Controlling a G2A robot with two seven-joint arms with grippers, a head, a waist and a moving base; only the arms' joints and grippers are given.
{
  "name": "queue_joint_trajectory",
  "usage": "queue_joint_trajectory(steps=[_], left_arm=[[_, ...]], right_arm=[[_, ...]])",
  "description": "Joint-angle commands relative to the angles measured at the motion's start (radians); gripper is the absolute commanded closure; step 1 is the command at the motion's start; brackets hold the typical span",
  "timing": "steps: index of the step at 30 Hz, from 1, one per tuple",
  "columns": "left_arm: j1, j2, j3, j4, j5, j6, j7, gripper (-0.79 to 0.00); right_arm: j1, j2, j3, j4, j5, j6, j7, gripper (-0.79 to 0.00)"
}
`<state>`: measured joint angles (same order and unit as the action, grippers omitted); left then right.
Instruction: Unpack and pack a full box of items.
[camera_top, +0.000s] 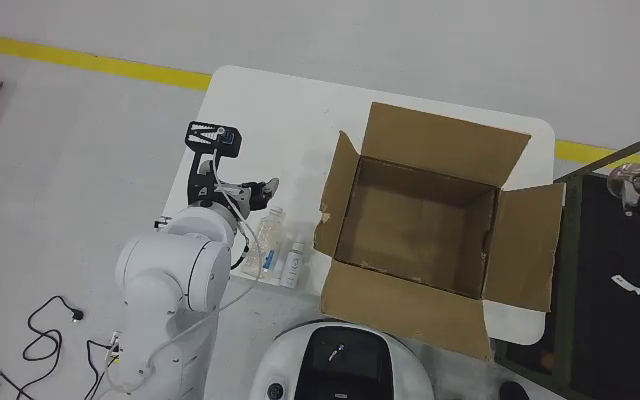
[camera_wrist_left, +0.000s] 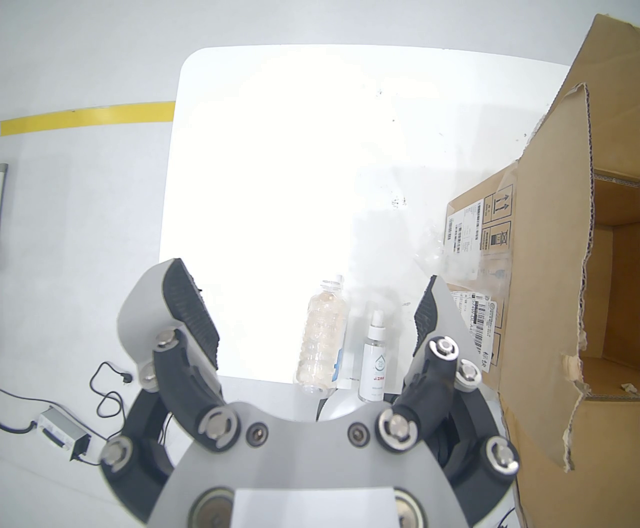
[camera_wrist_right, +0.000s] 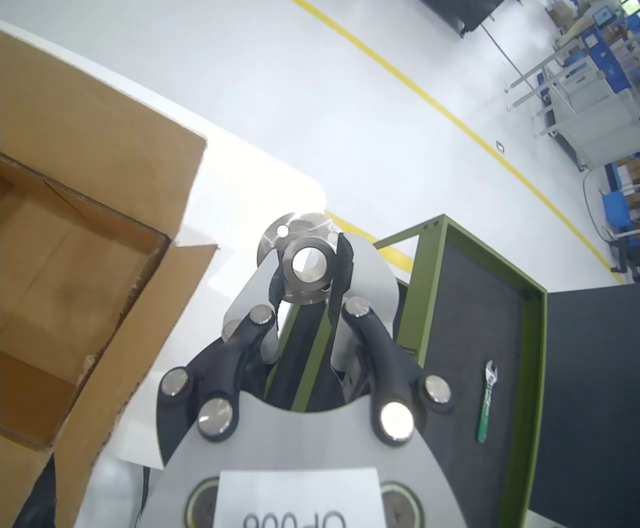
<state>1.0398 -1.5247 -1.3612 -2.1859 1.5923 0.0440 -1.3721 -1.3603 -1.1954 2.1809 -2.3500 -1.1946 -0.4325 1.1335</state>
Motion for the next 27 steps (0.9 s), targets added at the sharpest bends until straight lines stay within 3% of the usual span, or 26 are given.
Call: queue_joint_trajectory(steps=[1, 14, 21, 27], left_arm=[[0.0, 0.0, 0.0, 0.0, 0.0, 0.0, 0.0, -0.785], [0.0, 0.0, 0.0, 0.0, 0.0, 0.0, 0.0, -0.785], [0.0, 0.0, 0.0, 0.0, 0.0, 0.0, 0.0, -0.785], [0.0, 0.0, 0.0, 0.0, 0.0, 0.0, 0.0, -0.785]], right_arm=[[-0.033, 0.002, 0.027, 0.0, 0.002, -0.002, 0.018, 0.0], [-0.292, -0.005, 0.129, 0.0, 0.099, 0.025, 0.047, 0.0], [-0.428, -0.016, 0.114, 0.021, 0.086, 0.063, 0.009, 0.0], [-0.476, -0.019, 0.054, 0.108, 0.06, 0.075, -0.069, 0.0]])
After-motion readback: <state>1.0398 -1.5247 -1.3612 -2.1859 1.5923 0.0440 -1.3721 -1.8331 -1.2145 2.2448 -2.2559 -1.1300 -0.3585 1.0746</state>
